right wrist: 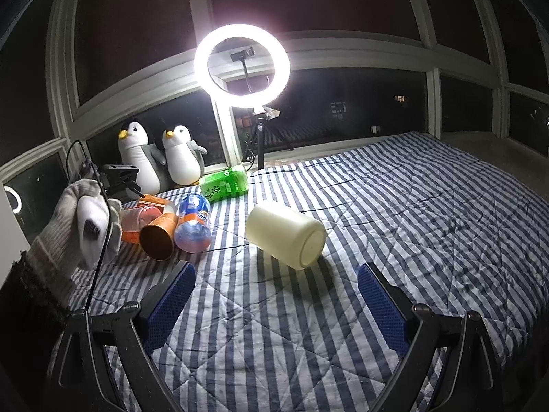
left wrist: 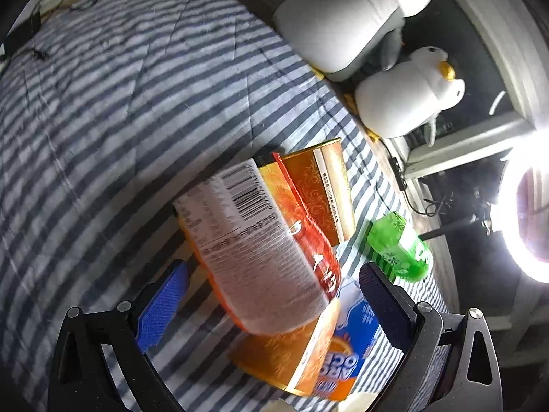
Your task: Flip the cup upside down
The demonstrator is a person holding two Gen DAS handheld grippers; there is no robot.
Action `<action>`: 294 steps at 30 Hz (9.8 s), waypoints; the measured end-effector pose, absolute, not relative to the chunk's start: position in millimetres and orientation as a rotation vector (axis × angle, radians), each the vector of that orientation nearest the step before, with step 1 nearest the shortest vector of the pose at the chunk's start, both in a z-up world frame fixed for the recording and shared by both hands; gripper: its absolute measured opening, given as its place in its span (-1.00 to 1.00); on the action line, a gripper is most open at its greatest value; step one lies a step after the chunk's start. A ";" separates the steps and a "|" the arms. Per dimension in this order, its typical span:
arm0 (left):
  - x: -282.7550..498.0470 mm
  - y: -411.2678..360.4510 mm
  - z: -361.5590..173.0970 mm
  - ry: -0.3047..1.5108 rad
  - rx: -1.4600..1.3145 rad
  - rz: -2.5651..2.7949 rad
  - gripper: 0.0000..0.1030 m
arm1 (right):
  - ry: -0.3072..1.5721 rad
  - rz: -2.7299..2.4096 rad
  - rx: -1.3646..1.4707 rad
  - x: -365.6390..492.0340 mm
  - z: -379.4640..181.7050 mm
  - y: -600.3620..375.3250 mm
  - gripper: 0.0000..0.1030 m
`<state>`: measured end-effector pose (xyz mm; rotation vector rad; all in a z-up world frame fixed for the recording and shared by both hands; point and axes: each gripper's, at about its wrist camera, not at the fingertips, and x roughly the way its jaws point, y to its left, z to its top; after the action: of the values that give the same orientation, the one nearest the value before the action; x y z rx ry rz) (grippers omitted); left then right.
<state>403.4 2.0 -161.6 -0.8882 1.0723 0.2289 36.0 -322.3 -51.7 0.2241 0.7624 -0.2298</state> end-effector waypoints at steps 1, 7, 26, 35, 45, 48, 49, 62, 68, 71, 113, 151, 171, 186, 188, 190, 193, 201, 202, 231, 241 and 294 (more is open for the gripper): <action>405.3 1.4 -164.7 1.080 -0.898 0.234 0.94 | 0.762 -0.233 0.225 36.1 -51.6 -323.7 0.82; 415.0 8.5 -183.3 1.102 -0.969 0.264 0.92 | 0.763 -0.255 0.224 36.1 -51.1 -330.4 0.82; 381.2 49.5 -171.2 1.072 -0.955 0.136 0.78 | 0.761 -0.233 0.241 38.6 -52.4 -322.1 0.82; 322.8 62.9 -161.9 1.091 -0.881 0.055 0.78 | 0.748 -0.182 0.237 35.7 -45.4 -300.4 0.82; 242.8 7.7 -154.0 1.145 -0.765 -0.121 0.78 | 0.747 -0.152 0.212 25.5 -41.9 -284.6 0.82; 225.1 -19.5 -160.9 1.185 -0.742 -0.178 0.78 | 0.753 -0.147 0.203 21.9 -44.4 -282.8 0.82; 220.7 -27.8 -162.4 1.194 -0.730 -0.194 0.78 | 0.757 -0.145 0.202 21.0 -45.5 -283.0 0.82; 196.3 -97.7 -171.5 1.230 -0.584 -0.289 0.80 | 0.801 -0.134 0.215 10.7 -66.2 -286.3 0.82; 203.9 -109.0 -170.3 1.229 -0.549 -0.301 0.81 | 0.813 -0.121 0.218 12.1 -70.9 -284.3 0.82; 207.7 -112.2 -168.3 1.214 -0.531 -0.304 0.83 | 0.818 -0.106 0.222 13.7 -72.2 -282.5 0.82; 131.5 17.2 -105.3 0.893 -0.470 -0.228 0.86 | 0.974 0.131 0.012 87.2 -112.5 -221.3 0.64; 122.7 11.4 -108.7 0.812 -0.298 -0.140 0.86 | 0.925 0.168 -0.064 119.8 -102.1 -180.0 0.63; 111.1 -10.6 -89.4 0.719 -0.160 -0.084 0.86 | 0.920 0.137 0.029 100.8 -86.8 -205.4 0.64; 76.3 -14.1 -46.9 0.512 -0.056 -0.002 0.90 | 0.833 0.065 0.107 50.3 -38.9 -220.9 0.78; 70.5 -13.4 -42.3 0.493 -0.053 0.001 0.93 | 0.816 0.062 0.107 43.9 -31.7 -218.8 0.78; 64.5 -12.3 -38.0 0.469 -0.044 0.009 0.95 | 0.799 0.060 0.107 39.2 -25.9 -216.8 0.78; 53.0 -11.9 -29.8 0.431 -0.031 0.012 0.99 | 0.765 0.052 0.099 31.1 -14.6 -212.8 0.79; 30.5 -11.6 -12.2 0.387 -0.047 -0.010 0.99 | 0.702 0.037 0.100 16.7 8.0 -209.5 0.87; 27.6 -11.6 -9.9 0.380 -0.047 -0.012 0.99 | 0.697 0.034 0.100 15.1 10.4 -209.7 0.87; -5.3 -14.8 14.9 0.314 -0.030 -0.019 0.99 | 0.620 0.003 0.100 -7.4 35.4 -209.4 0.94; -7.2 -13.3 16.4 0.309 -0.031 -0.012 0.99 | 0.617 0.006 0.098 -8.0 36.5 -206.7 0.95; -3.8 -15.2 15.4 0.296 -0.031 0.006 0.99 | 0.625 0.003 0.103 -6.8 29.7 -207.5 0.95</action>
<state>-3.8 -15.2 15.4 -0.0312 0.2961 0.0063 -6.8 -207.5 29.7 0.1033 0.6246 0.0027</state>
